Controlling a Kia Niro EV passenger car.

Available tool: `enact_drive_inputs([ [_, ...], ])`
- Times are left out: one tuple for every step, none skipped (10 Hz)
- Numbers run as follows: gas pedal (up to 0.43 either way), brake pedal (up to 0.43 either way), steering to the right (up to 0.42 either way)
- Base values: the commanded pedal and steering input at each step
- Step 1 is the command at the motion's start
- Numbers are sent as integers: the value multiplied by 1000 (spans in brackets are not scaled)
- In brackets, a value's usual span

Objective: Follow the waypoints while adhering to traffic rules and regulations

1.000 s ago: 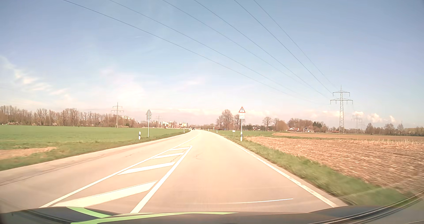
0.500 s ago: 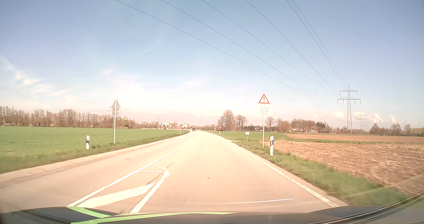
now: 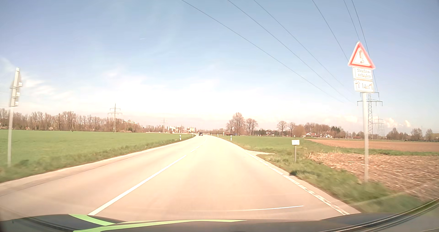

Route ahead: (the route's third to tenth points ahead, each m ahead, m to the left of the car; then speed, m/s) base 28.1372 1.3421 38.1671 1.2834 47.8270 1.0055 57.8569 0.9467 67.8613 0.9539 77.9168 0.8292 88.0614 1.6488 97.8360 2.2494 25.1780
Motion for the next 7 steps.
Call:
enact_drive_inputs([
  [240,0,0],
  [240,0,0],
  [240,0,0],
  [240,0,0],
  [240,0,0],
  [240,0,0],
  [240,0,0],
])
